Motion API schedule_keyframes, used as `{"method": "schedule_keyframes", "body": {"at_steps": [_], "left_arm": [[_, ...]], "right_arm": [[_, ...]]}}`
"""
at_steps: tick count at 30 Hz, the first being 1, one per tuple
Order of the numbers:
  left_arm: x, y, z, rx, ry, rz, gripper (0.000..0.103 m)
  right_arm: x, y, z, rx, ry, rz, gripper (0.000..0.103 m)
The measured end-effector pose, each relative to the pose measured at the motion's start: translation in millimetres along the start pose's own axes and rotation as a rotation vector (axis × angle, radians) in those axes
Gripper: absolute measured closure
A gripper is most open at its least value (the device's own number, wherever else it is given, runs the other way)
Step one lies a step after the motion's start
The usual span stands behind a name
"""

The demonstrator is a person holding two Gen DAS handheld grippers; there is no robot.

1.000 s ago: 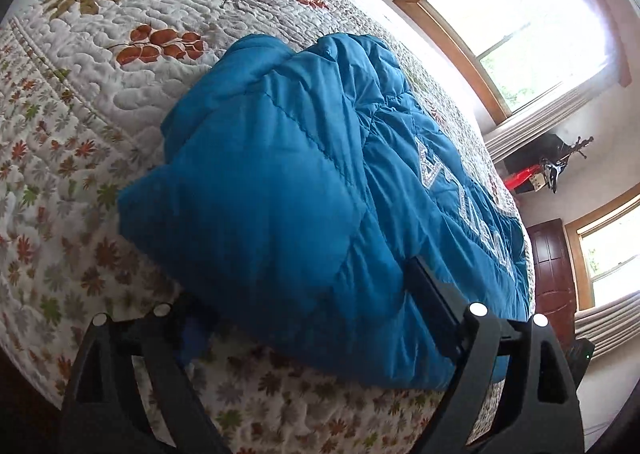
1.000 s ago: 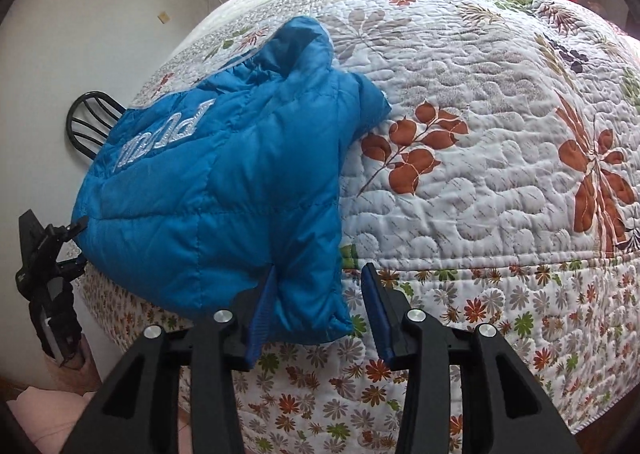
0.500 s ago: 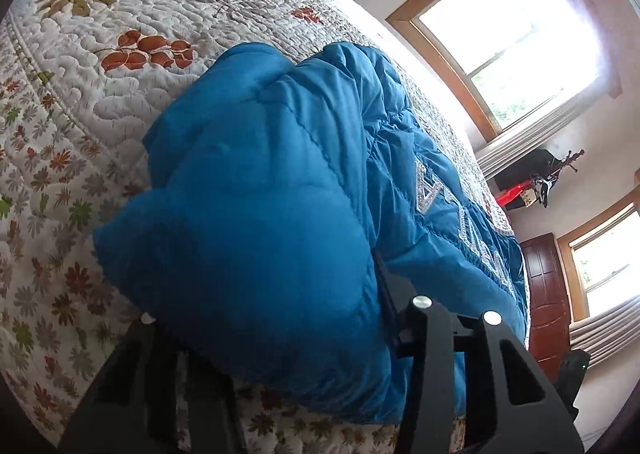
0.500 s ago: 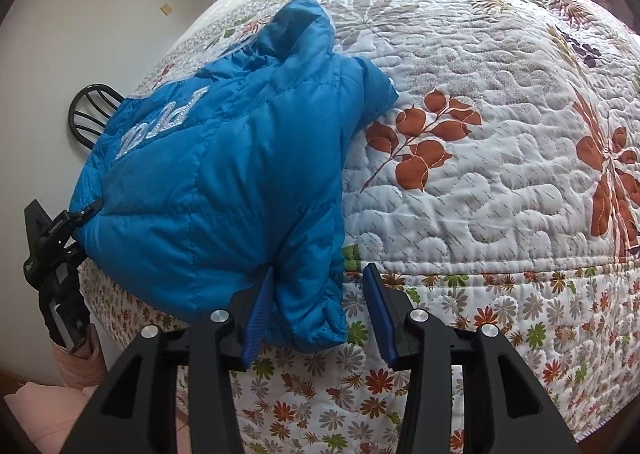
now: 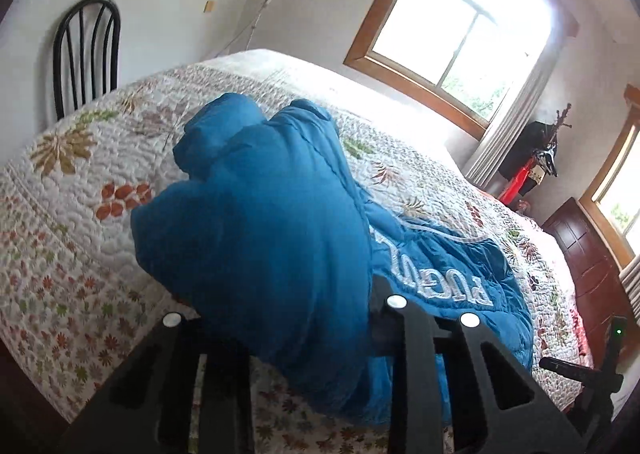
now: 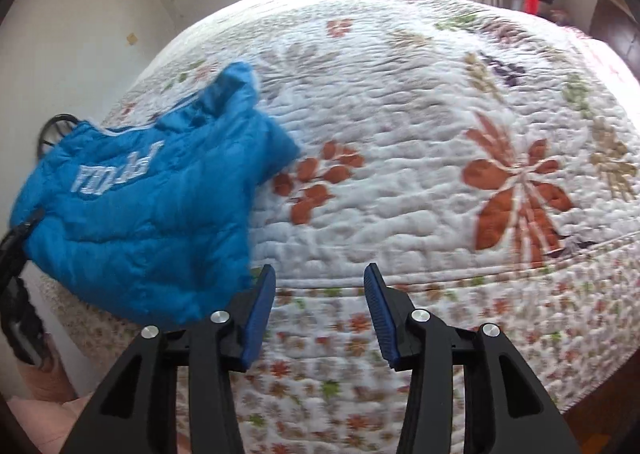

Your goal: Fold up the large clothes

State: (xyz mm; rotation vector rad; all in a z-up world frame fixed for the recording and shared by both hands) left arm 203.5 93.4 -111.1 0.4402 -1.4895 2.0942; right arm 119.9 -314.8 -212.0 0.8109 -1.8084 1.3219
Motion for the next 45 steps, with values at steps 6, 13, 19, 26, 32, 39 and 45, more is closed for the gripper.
{"method": "schedule_keyframes", "body": {"at_steps": [6, 13, 19, 26, 32, 39, 45], "left_arm": [[15.5, -11.0, 84.3, -0.215, 0.027, 0.068, 0.077], [-4.8, 13.2, 167.4, -0.447, 0.075, 0.017, 0.071], [-45.2, 62.2, 209.0, -0.534, 0.18, -0.149, 0.07], [-74.3, 103.7, 217.9, -0.612, 0.21, -0.235, 0.062], [-75.8, 108.5, 213.3, -0.617, 0.208, -0.242, 0.061], [-67.2, 104.7, 215.9, -0.603, 0.189, -0.23, 0.061], [-52.3, 100.7, 215.7, -0.591, 0.177, -0.221, 0.061]], "right_arm": [[-24.5, 4.7, 17.4, -0.025, -0.036, -0.062, 0.057], [-28.5, -2.7, 27.9, -0.036, -0.045, -0.054, 0.057], [-26.4, -1.5, 25.8, -0.039, -0.05, -0.052, 0.058], [-32.7, -4.1, 25.9, -0.027, -0.041, -0.054, 0.056], [-36.7, -5.5, 21.6, 0.001, 0.003, -0.055, 0.054], [-34.0, -5.7, 20.9, 0.0, 0.005, -0.058, 0.053], [-35.8, -4.9, 19.8, 0.007, 0.012, -0.068, 0.053]]}}
Point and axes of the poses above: each gripper's, at about its wrist camera, not at the fingertips, and x roughly against the way its jaws point, z to its right, y to its underside, the point moved 8 cm from there along -x, roughly the way its jaws point, and after that the axes turned 2 degrees about z, right-handed, at the moved point
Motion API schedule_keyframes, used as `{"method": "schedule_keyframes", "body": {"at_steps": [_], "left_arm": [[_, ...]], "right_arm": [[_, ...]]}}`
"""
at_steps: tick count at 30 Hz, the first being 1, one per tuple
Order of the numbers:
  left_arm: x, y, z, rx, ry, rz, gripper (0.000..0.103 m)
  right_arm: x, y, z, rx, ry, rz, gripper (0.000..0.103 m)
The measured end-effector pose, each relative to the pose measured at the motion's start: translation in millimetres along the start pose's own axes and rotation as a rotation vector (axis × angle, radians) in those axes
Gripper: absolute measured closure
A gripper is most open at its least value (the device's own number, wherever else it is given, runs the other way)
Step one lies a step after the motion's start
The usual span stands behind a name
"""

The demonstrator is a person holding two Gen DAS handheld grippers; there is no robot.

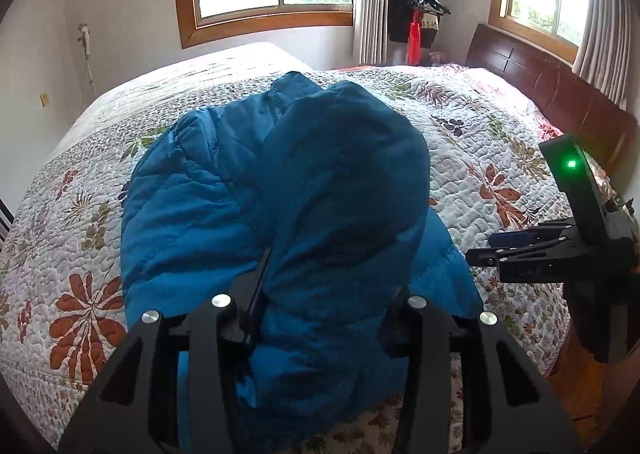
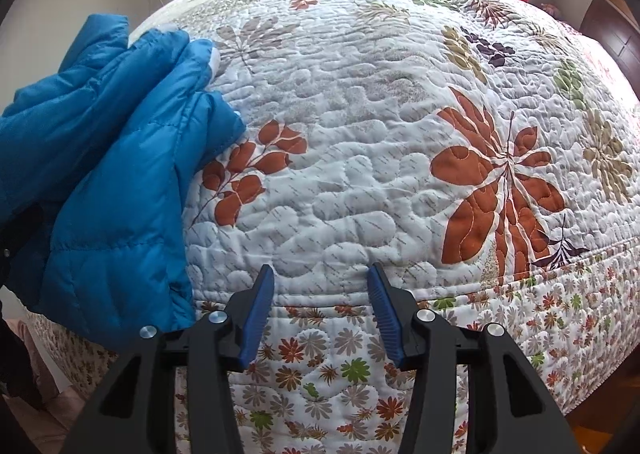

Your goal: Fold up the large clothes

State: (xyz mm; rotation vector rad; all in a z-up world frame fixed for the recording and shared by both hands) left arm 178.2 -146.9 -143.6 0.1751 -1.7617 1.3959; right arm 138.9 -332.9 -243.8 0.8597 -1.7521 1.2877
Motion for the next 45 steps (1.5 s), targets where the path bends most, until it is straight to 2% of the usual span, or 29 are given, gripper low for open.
{"method": "schedule_keyframes", "body": {"at_steps": [3, 10, 13, 17, 24, 26, 27, 28, 30, 34, 40, 41, 44, 45], "left_arm": [[15.2, 0.1, 2.1, 0.028, 0.054, 0.005, 0.05], [69.5, -6.1, 1.6, 0.055, 0.147, 0.098, 0.045], [87.6, -11.3, -16.1, 0.083, 0.114, 0.151, 0.039], [89.4, -18.1, -50.1, 0.132, -0.002, 0.163, 0.037], [70.3, -14.5, -87.7, 0.187, -0.089, 0.11, 0.037], [61.6, -12.6, -96.3, 0.186, -0.142, 0.084, 0.035], [56.8, -10.3, -100.0, 0.186, -0.164, 0.066, 0.035], [52.0, -8.8, -102.2, 0.191, -0.165, 0.054, 0.035], [42.2, -5.5, -105.5, 0.196, -0.166, 0.026, 0.035], [29.3, -1.4, -106.4, 0.188, -0.163, -0.006, 0.035], [13.5, 5.0, -98.7, 0.17, -0.124, -0.038, 0.035], [11.8, 5.7, -97.9, 0.168, -0.123, -0.039, 0.035], [10.3, 4.9, -97.1, 0.168, -0.117, -0.036, 0.035], [9.9, 4.5, -97.0, 0.168, -0.117, -0.035, 0.035]], "right_arm": [[-1.2, -0.5, 0.8, -0.008, -0.01, -0.002, 0.052], [-1.8, -1.9, 1.2, -0.017, -0.016, -0.012, 0.052], [2.5, -5.9, 0.4, -0.024, -0.028, -0.01, 0.052], [21.2, -17.2, -13.2, 0.022, -0.021, 0.03, 0.052], [60.4, -40.0, -58.8, 0.124, -0.044, 0.092, 0.052], [76.1, -46.3, -75.6, 0.154, -0.061, 0.123, 0.051], [82.9, -48.5, -85.1, 0.17, -0.077, 0.131, 0.047], [88.2, -50.7, -94.8, 0.185, -0.093, 0.135, 0.039], [96.0, -53.2, -113.2, 0.21, -0.123, 0.138, 0.035], [105.3, -59.4, -133.4, 0.206, -0.142, 0.132, 0.035], [121.2, -66.5, -124.4, 0.167, -0.139, 0.148, 0.035], [123.5, -66.5, -123.3, 0.159, -0.156, 0.145, 0.035], [132.2, -66.7, -131.2, 0.131, -0.281, 0.124, 0.033], [133.1, -68.7, -134.4, 0.127, -0.287, 0.121, 0.031]]}}
Point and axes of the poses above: each gripper's, at about its wrist camera, not at the fingertips, and x roughly against the way its jaws point, z to its right, y to its underside, the point moved 8 cm from there along -x, roughly the way its jaws point, and after that the axes turned 2 degrees about z, right-handed, at the moved point
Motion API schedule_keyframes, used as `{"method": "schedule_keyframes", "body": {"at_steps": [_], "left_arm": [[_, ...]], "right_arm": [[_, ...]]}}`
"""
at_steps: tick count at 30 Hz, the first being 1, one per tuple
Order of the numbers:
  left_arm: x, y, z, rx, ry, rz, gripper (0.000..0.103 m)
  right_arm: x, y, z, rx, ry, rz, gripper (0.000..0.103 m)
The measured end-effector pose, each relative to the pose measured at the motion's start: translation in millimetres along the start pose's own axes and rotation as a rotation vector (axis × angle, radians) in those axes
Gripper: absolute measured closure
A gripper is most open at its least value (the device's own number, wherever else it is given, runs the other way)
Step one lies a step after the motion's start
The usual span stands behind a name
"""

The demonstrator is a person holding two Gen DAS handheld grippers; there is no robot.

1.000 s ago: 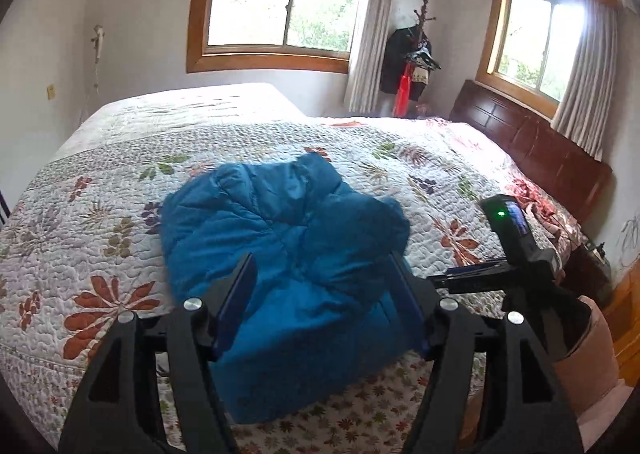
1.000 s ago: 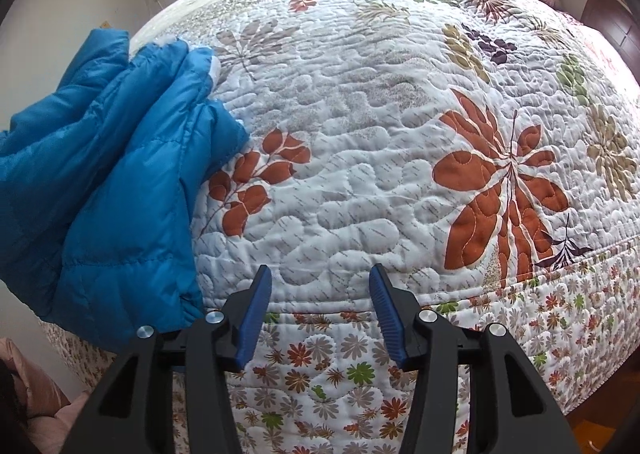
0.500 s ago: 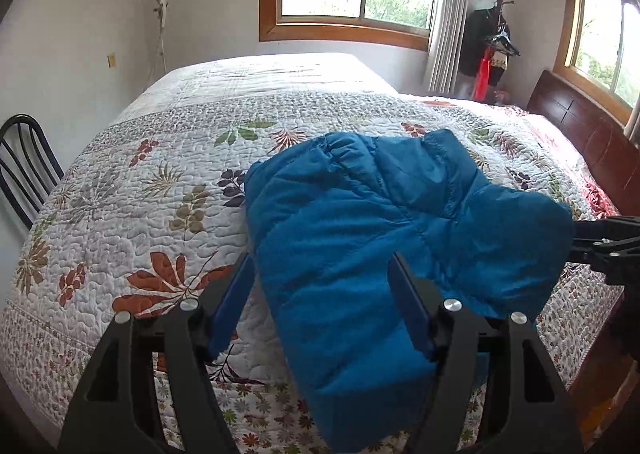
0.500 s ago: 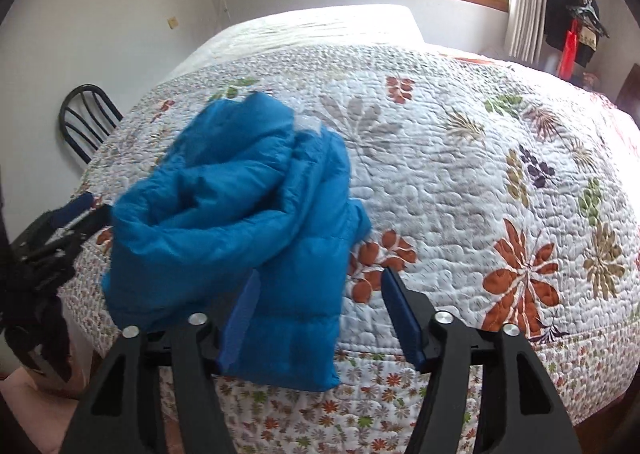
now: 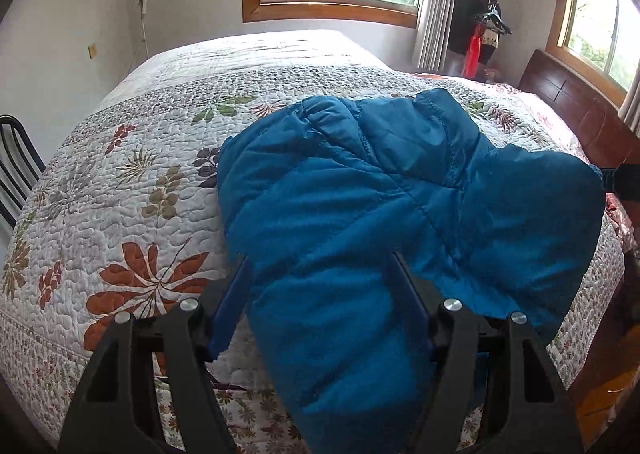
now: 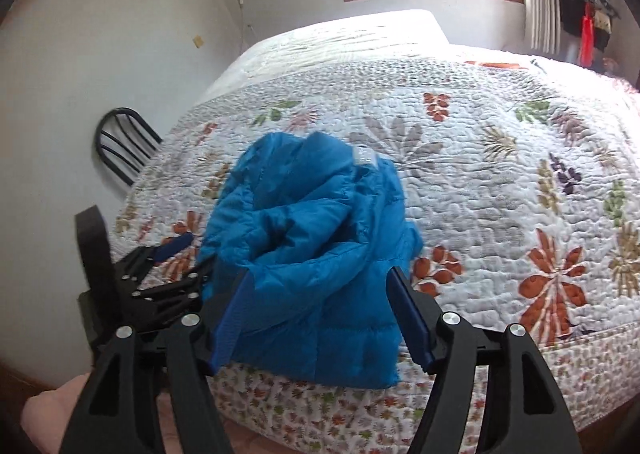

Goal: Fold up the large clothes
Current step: 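Grasp the folded jacket edge with the right tool and tuck it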

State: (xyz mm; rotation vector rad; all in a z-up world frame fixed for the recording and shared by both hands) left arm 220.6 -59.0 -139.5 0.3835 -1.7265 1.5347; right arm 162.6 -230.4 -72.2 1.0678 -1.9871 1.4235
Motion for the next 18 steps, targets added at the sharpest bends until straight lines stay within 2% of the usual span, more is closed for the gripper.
{"method": "schedule_keyframes", "body": {"at_steps": [3, 8, 10, 12, 14, 15, 16, 18], "left_arm": [[-0.4, -2.0, 1.0, -0.002, -0.003, 0.003, 0.035], [0.9, -6.9, -1.4, 0.006, -0.017, 0.015, 0.035], [2.0, -8.7, -3.5, 0.008, -0.033, 0.027, 0.035], [2.5, -10.0, -4.6, 0.008, -0.038, 0.031, 0.035], [2.0, -10.6, -6.1, 0.014, -0.039, 0.029, 0.035], [1.6, -10.6, -6.7, 0.015, -0.04, 0.028, 0.035], [1.0, -10.8, -7.5, 0.017, -0.042, 0.026, 0.035], [1.0, -10.8, -8.8, 0.022, -0.041, 0.024, 0.035]], "right_arm": [[-13.8, -4.7, -8.5, 0.022, 0.027, -0.016, 0.023], [-49.6, -1.6, -7.0, -0.021, 0.011, -0.097, 0.018], [-61.5, 1.3, -2.0, -0.038, 0.009, -0.124, 0.013], [-72.5, 6.4, -0.5, -0.044, -0.017, -0.158, 0.013], [-80.9, 11.9, 0.2, -0.058, -0.051, -0.179, 0.021], [-82.6, 13.2, -0.4, -0.059, -0.069, -0.177, 0.032], [-83.4, 13.5, -1.9, -0.058, -0.091, -0.169, 0.047], [-80.8, 14.4, -1.4, -0.058, -0.114, -0.151, 0.063]]}}
Point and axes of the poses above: each gripper's, at about its wrist camera, not at the fingertips, and x roughly against the way its jaws point, z to its right, y to its underside, the point moved 8 cm from there along -x, roughly the way its jaws point, and after that the axes turned 2 degrees about z, right-handed, at the moved point
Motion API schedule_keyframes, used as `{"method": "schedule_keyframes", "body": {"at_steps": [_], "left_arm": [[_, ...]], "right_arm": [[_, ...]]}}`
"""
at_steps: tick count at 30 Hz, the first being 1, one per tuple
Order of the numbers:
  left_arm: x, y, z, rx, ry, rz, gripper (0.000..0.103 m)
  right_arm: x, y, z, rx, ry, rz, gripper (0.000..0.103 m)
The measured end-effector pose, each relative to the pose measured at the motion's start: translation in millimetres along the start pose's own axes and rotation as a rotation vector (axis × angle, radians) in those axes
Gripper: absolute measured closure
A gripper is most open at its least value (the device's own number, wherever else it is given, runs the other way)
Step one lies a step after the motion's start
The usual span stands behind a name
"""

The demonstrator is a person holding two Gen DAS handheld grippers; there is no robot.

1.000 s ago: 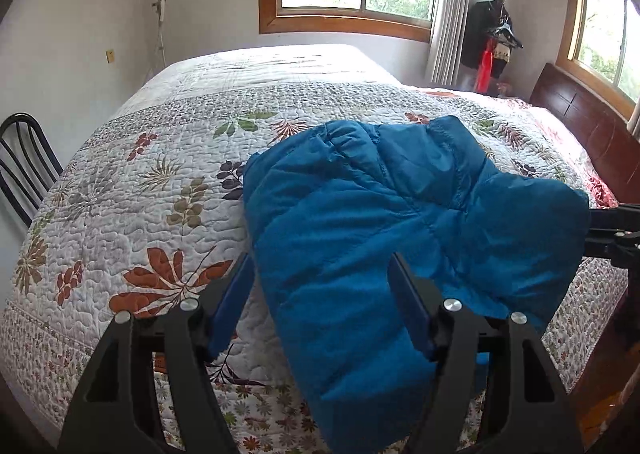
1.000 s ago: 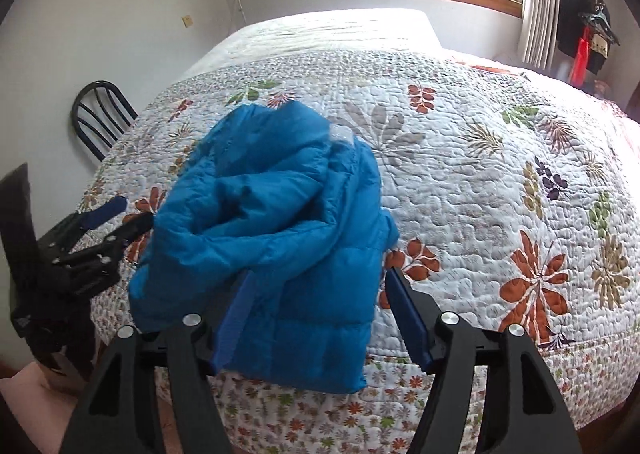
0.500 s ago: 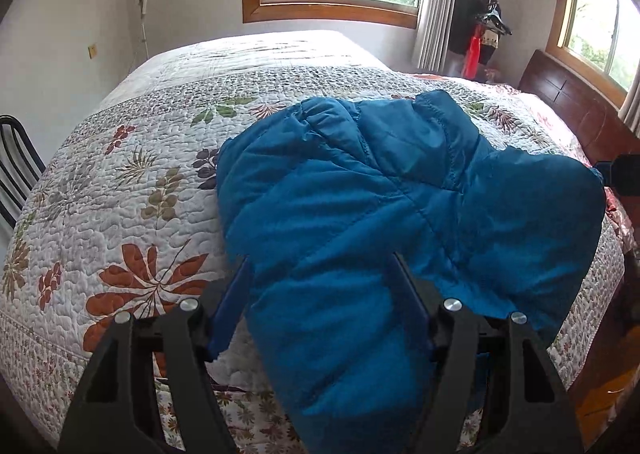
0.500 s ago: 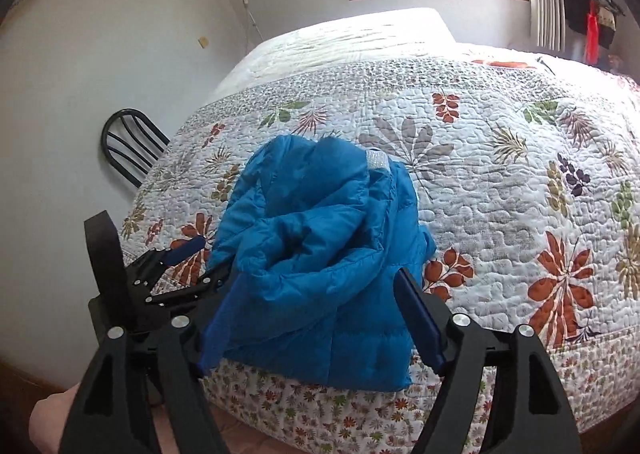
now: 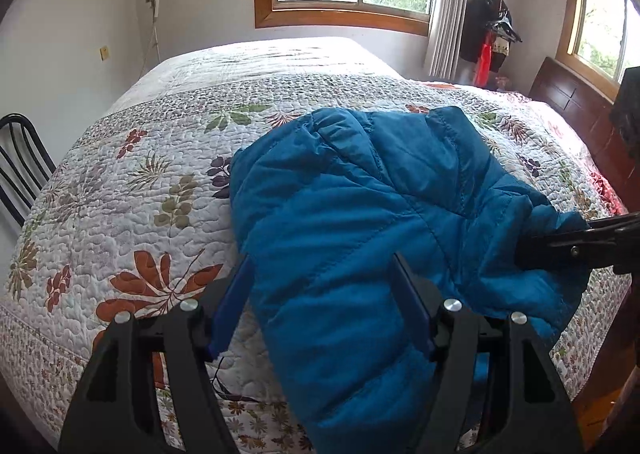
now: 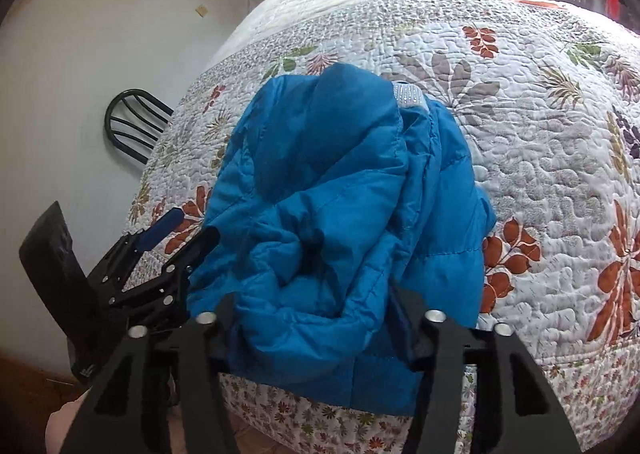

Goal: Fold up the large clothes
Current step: 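Grasp the folded jacket edge with the right tool and tuck it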

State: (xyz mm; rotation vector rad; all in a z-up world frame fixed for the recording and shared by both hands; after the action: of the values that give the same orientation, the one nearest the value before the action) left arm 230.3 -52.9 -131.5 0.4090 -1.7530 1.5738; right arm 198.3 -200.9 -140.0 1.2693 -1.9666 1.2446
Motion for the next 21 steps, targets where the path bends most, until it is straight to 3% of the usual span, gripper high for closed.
{"method": "schedule_keyframes", "body": {"at_steps": [4, 10, 15, 18, 21], "left_arm": [[5.9, -2.9, -1.8, 0.009, 0.004, 0.015, 0.035], [20.9, -10.5, 5.7, -0.001, 0.005, 0.073, 0.034], [10.8, -5.2, 28.7, -0.042, 0.027, 0.047, 0.034], [-3.1, 3.9, 44.8, -0.078, 0.035, 0.017, 0.034], [-12.6, 8.8, 58.5, -0.108, 0.039, 0.013, 0.034]], "right_arm": [[18.0, 2.0, -6.5, 0.014, -0.053, 0.054, 0.082], [73.1, 9.7, -9.7, 0.05, -0.054, 0.224, 0.084], [67.6, 34.4, 44.1, -0.106, -0.04, 0.233, 0.084], [57.3, 46.6, 82.9, -0.22, -0.08, 0.222, 0.084], [44.8, 54.0, 102.7, -0.244, -0.045, 0.206, 0.084]]}}
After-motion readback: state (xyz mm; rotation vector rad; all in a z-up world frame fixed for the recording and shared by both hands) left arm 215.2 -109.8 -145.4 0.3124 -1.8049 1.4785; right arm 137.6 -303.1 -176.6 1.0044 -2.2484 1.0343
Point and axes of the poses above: each gripper's, at about its wrist camera, not at the fingertips, and x roughly against the way its jaws point, z to its right, y to its underside, the point moved 8 cm from there along -x, roughly the way its jaws point, and after that the axes turned 2 degrees about z, right-handed, at the moved point
